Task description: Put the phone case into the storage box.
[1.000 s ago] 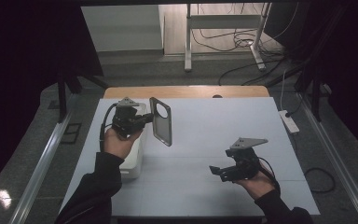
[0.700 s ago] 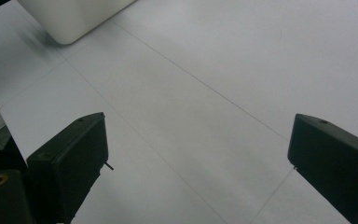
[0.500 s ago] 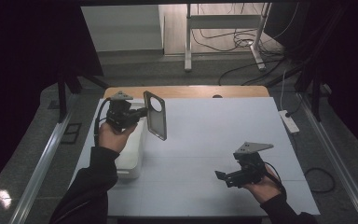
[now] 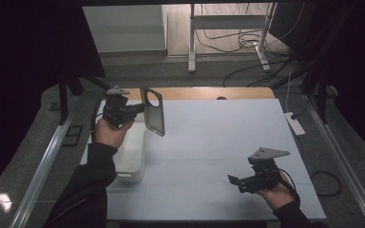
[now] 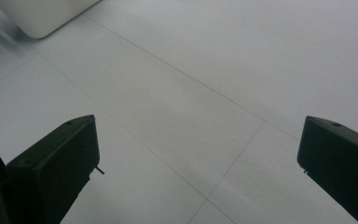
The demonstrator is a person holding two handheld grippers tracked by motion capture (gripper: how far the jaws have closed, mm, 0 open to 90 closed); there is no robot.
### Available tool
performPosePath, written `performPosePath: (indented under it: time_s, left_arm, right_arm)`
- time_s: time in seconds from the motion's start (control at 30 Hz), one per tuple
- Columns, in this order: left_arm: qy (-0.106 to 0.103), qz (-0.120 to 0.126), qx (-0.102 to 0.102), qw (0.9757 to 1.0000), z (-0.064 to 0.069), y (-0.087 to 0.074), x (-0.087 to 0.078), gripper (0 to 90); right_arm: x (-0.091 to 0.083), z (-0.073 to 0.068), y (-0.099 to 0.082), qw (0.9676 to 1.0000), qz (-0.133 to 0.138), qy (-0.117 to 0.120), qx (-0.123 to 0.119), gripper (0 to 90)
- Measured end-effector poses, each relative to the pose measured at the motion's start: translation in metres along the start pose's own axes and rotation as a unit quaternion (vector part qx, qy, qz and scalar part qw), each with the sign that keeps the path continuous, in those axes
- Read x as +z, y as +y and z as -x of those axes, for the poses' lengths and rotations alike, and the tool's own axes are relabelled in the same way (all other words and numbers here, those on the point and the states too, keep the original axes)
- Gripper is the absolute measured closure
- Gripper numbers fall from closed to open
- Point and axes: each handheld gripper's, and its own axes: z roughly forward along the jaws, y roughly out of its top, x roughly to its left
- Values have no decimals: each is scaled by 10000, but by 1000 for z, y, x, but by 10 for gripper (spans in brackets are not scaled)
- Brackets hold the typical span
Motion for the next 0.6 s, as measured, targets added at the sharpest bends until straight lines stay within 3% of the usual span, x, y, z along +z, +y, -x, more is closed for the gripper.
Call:
performPosePath:
  time_s: [0.6]
  left_arm:
    - [307,-11,-192,9993,-28,11,-8,889]
  right_arm:
    - [-16,14,-17,9994,43,-262,199,0]
